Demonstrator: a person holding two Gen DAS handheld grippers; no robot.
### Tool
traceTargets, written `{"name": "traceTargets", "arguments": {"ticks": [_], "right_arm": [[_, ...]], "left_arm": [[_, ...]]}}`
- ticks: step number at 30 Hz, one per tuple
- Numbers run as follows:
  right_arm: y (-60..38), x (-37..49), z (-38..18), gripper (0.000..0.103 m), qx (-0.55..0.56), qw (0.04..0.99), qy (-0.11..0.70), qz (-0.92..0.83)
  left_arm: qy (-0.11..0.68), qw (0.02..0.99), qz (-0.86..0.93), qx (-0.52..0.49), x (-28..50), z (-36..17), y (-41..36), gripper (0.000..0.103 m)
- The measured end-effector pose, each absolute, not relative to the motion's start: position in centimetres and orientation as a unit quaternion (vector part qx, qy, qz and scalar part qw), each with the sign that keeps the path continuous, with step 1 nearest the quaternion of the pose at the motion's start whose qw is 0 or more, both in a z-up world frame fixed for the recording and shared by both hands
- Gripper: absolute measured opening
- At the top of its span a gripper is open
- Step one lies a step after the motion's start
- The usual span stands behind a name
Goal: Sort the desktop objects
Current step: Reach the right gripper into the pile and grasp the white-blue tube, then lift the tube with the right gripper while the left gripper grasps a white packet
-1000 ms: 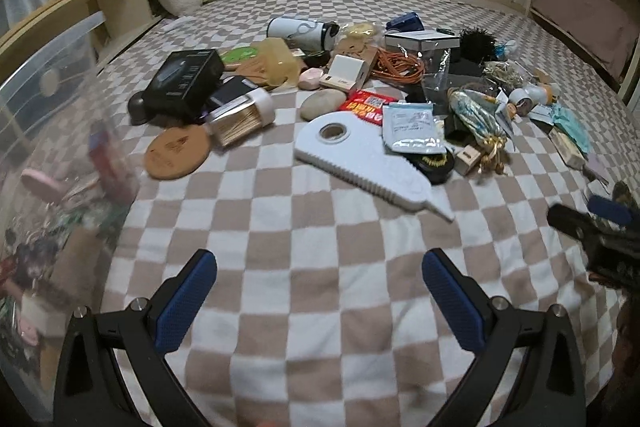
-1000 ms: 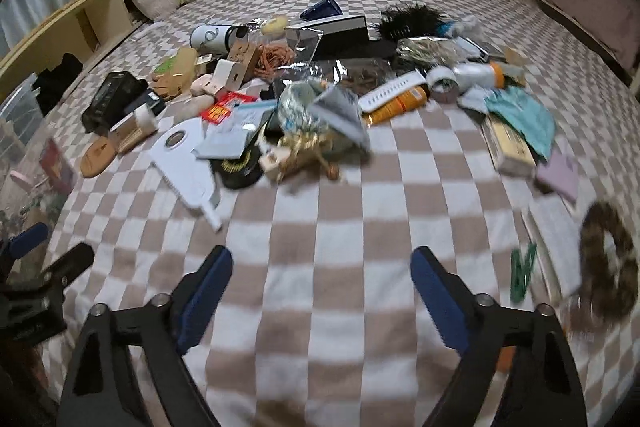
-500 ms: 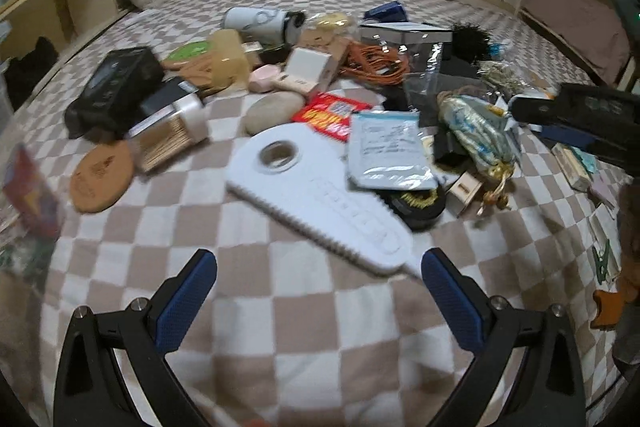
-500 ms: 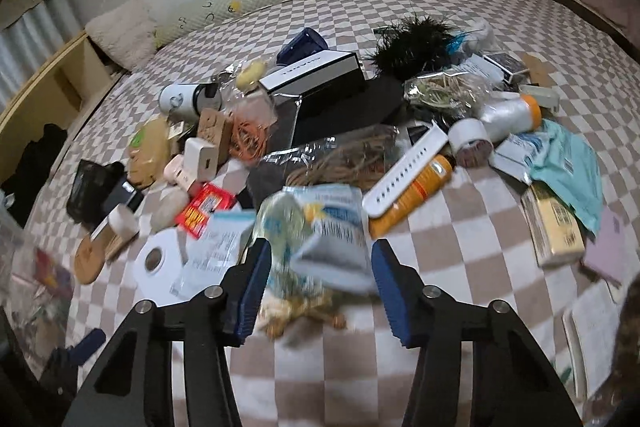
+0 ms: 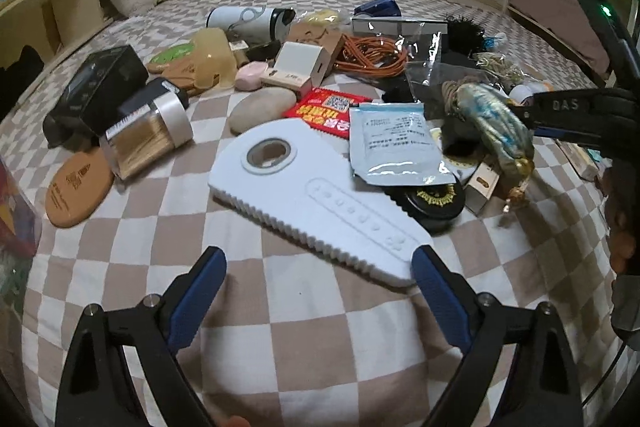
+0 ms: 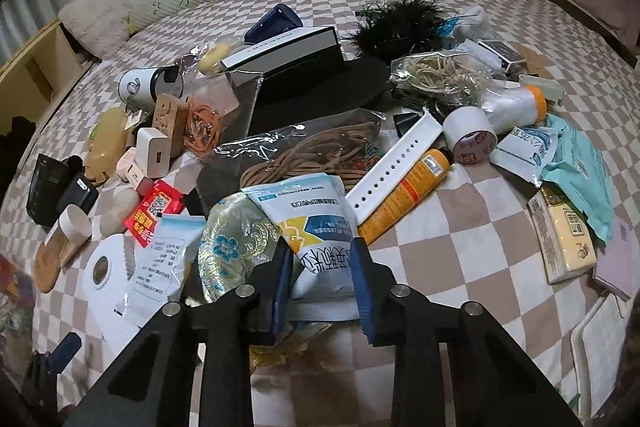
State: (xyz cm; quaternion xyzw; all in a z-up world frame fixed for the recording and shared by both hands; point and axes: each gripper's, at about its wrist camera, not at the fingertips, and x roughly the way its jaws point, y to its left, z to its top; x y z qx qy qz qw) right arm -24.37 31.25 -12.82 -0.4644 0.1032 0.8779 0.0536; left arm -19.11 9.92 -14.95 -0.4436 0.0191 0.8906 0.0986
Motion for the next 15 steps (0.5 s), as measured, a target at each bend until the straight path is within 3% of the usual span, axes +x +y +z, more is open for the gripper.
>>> {"name": "traceTargets", "arguments": {"ticks": [6,15], "right_arm": [[32.3,-23.2,-12.0,0.017,-0.453,0.052,0.122,0.881],[32.6,-20.5,-10.3,0.017,-0.444,0.025,0.14,0.885]], "left_arm": [[-0.013,0.111,0.882,-0.458,-19.0,-15.1,10.2,0.094],[0.089,0.118,0.902,-0.406,-18.9,-13.8,13.7,0.093]]}}
